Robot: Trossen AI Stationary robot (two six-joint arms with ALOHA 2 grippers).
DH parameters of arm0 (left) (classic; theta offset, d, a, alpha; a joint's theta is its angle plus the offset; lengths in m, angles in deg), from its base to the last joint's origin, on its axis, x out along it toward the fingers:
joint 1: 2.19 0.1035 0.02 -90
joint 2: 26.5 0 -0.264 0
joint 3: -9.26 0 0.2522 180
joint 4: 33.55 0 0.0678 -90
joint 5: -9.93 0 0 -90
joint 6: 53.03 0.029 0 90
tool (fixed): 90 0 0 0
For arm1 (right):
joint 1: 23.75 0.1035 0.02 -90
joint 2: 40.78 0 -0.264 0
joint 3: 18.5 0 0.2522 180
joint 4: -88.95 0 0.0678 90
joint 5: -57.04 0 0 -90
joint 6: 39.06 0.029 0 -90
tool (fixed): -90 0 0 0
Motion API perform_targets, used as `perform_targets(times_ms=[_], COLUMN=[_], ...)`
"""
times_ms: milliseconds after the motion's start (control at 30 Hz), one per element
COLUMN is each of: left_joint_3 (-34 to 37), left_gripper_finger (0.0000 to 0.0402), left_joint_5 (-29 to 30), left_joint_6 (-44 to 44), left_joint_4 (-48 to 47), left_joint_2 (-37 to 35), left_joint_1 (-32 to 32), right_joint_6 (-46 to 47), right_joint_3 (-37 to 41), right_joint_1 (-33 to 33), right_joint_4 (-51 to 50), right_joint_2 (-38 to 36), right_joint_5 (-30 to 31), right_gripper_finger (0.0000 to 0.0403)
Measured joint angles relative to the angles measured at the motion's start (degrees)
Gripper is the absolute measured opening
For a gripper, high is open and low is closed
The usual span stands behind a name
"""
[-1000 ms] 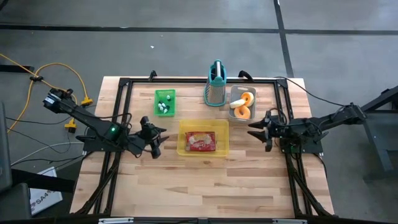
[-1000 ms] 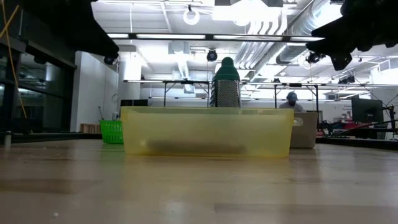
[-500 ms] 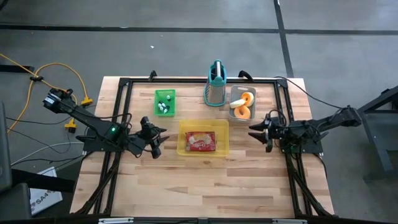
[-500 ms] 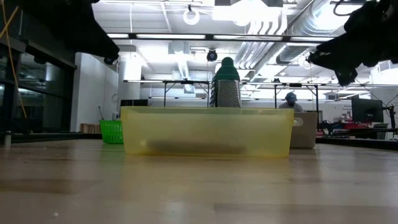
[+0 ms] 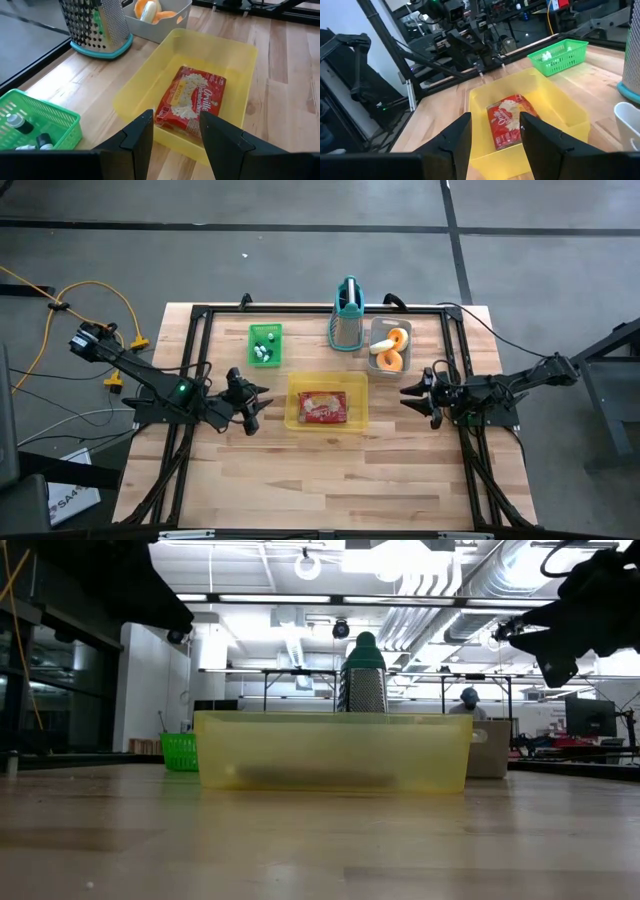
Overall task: Pick & Place Food Item
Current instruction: Return to Home Position
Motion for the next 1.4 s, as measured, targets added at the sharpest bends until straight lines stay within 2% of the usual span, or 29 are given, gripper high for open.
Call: perform_targets(times_ms=[267, 1400], left_joint_3=[0.0, -0.1], left_gripper_finger=[0.0154, 0.0154], left_joint_5=[0.0, -2.8], left_joint_6=[0.0, 1.1], left_joint_4=[0.5, 3.4], left_joint_2=[0.0, 0.0], left_joint_1=[0.0, 0.0], right_joint_6=[-2.9, -1.4], right_joint_3=[0.1, 0.2], right_joint_1=[0.0, 0.0], right_joint_4=[-0.9, -1.4], right_joint_2=[-0.7, -0.6], right_joint_5=[-2.0, -2.0], right_gripper_finger=[0.0152, 0.0152])
